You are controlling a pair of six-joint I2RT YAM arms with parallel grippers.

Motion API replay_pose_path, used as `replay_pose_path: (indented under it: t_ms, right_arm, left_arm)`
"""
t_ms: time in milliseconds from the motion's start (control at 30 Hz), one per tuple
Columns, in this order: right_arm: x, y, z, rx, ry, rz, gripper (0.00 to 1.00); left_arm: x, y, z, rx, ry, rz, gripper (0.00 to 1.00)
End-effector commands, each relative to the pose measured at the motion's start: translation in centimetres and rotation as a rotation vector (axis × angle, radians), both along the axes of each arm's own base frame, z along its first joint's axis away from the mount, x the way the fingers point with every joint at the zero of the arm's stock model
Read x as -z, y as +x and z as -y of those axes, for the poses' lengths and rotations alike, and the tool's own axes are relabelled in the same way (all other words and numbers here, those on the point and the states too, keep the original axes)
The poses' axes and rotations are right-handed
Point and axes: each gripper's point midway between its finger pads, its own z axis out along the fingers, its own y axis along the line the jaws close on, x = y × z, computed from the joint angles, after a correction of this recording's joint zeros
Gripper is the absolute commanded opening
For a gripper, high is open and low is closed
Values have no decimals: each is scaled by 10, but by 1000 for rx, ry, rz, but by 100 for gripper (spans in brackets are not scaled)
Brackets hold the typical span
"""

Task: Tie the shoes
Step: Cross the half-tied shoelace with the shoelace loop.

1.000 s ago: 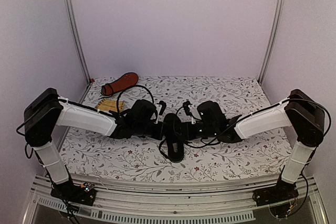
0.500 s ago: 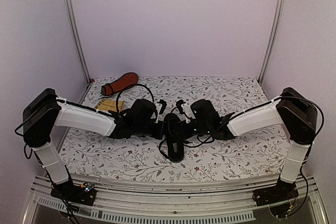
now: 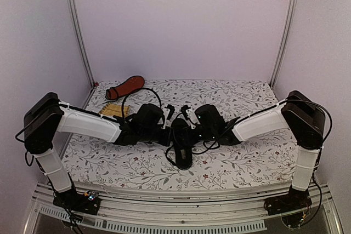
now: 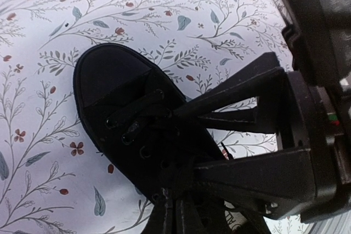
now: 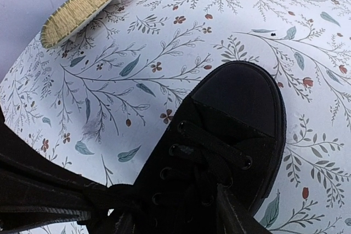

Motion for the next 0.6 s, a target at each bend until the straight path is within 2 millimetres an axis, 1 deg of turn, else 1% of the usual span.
replay_pose_path:
  t_ms: [0,167,200,300,367,433,533,567]
  right_arm:
    - [3,13,2,66,-27,28,44]
    - [1,18,-2,83,-10,33,41]
    - [1,18,-2,81,-5,34,40]
    - [0,16,-1,78,1,35,40]
    - [0,14,0,76,2,35,40]
    - [1,12,2,73,3,33,40]
    - [2,10,6,74,6,33,40]
    - [2,9,5,73,9,33,40]
  left_arm:
    - [-21,-8,9,43,-50,27,0]
    - [-18,-15,11,67,-67,1,0]
    - [-18,-16,10,66,-65,0,2]
    - [-27,-15,2,50,-67,11,20]
    - [-36,-12,-4,36,-75,20,33]
    - [-48,-7,-12,20,-97,27,43]
    - [-61,1,-18,16,-150,6,50]
    - [-61,6,-21,21,-171,-24,50]
